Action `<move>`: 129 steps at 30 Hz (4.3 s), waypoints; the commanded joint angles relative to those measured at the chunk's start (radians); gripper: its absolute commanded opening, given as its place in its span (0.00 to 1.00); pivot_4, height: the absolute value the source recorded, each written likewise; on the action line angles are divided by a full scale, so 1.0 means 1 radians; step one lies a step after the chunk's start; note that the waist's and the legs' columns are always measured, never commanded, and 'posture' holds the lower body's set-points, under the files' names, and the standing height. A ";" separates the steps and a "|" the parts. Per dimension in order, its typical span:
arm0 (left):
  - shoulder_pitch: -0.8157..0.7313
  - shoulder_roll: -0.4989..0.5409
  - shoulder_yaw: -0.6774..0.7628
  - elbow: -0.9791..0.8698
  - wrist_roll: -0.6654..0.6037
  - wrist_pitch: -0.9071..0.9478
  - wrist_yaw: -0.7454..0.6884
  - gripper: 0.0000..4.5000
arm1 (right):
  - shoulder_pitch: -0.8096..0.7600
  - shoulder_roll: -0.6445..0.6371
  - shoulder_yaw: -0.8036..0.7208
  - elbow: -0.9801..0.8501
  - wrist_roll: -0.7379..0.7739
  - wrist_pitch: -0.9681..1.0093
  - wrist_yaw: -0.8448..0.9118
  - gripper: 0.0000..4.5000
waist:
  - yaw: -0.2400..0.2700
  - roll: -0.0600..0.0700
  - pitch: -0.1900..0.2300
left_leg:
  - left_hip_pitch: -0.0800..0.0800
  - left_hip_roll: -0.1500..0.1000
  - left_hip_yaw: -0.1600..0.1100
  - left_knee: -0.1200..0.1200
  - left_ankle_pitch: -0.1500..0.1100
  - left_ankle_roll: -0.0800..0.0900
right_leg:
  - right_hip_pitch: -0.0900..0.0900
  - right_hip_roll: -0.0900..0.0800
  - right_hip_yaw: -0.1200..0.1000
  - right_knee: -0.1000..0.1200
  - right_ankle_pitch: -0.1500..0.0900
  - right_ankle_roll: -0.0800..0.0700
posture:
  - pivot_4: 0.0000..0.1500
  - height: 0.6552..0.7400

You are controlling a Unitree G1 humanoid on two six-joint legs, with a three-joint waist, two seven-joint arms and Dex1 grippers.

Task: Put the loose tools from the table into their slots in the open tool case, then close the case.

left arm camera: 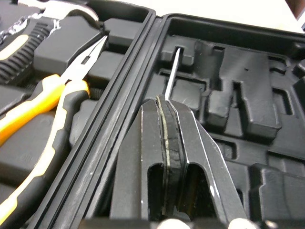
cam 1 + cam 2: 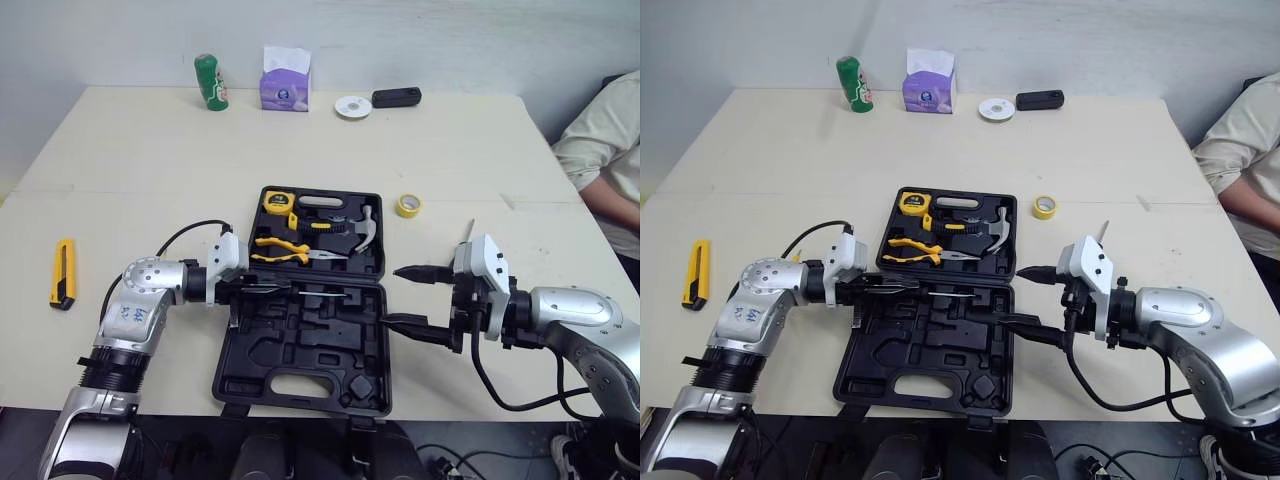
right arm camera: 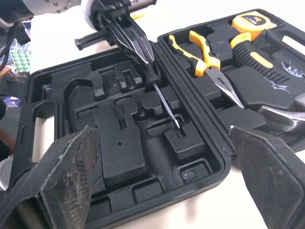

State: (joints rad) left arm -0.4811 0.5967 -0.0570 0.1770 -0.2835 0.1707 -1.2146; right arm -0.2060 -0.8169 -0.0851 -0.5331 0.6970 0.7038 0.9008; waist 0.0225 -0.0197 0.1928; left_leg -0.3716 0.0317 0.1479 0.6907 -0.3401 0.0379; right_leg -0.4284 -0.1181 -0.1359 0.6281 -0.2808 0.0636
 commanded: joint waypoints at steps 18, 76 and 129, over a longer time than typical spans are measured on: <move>-0.060 0.069 -0.183 0.155 0.186 -0.042 -0.014 0.01 | 0.030 0.029 0.014 -0.041 -0.015 -0.024 -0.039 1.00 | -0.009 0.007 -0.017 | 0.003 0.000 0.000 0.000 0.000 0.000 | 0.002 0.000 0.001 0.000 0.000 0.000 | 1.00 0.90; 0.515 0.056 0.595 -0.430 -0.277 0.447 0.352 0.81 | 0.121 -0.064 -0.256 0.167 -0.046 -0.091 0.062 1.00 | -0.024 0.004 -0.018 | 0.016 0.002 0.000 -0.023 -0.004 -0.007 | 0.004 0.000 0.003 -0.008 -0.005 -0.007 | 1.00 0.90; 0.329 0.339 0.481 -0.715 -0.630 0.617 0.386 0.99 | 0.144 0.391 -0.280 -0.115 -0.165 0.181 -0.739 1.00 | -0.029 0.006 -0.008 | 0.014 0.002 0.001 -0.026 -0.006 -0.021 | -0.001 0.001 0.005 -0.005 -0.005 -0.009 | 1.00 0.90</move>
State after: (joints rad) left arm -0.1180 0.9234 0.4633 -0.5058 -0.8766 0.7839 -0.8030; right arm -0.0405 -0.4537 -0.3740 -0.5986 0.5531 0.8630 0.2502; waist -0.0067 -0.0135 0.1853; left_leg -0.3572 0.0333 0.1494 0.6644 -0.3458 0.0165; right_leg -0.4293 -0.1170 -0.1306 0.6236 -0.2862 0.0545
